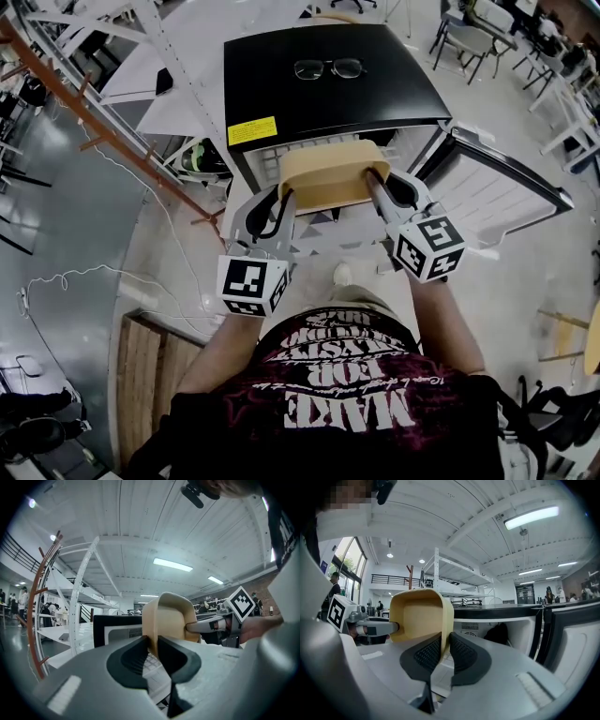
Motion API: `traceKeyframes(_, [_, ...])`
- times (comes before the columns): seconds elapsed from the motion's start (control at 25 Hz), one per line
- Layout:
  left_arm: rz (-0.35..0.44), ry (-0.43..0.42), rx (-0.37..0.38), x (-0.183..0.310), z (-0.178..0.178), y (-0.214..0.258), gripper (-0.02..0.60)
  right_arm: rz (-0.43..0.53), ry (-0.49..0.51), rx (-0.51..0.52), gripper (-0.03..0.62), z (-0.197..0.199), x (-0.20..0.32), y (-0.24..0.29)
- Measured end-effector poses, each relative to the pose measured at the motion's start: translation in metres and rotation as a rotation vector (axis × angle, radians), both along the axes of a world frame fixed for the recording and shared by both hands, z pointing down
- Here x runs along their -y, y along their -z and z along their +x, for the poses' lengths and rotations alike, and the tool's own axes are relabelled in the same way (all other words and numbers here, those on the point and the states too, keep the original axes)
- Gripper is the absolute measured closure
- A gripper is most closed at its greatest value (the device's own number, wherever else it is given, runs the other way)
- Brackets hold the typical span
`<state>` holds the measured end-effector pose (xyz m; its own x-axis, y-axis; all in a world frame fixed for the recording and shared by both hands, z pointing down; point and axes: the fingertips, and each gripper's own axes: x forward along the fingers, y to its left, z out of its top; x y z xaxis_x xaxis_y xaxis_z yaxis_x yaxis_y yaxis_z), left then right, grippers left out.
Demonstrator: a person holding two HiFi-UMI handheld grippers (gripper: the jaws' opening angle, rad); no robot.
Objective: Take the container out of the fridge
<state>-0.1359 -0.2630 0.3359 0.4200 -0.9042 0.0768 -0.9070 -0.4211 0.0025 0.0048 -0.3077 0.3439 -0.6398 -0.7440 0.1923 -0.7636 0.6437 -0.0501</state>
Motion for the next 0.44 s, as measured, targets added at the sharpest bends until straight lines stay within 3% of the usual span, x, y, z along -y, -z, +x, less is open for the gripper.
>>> traceKeyframes(0.44, [-0.005,0.005,-0.004,0.0090,-0.0048,-0.0034,0.509,-0.007,0.005,0.007,0.528,-0.0047,0.0090,-0.0019])
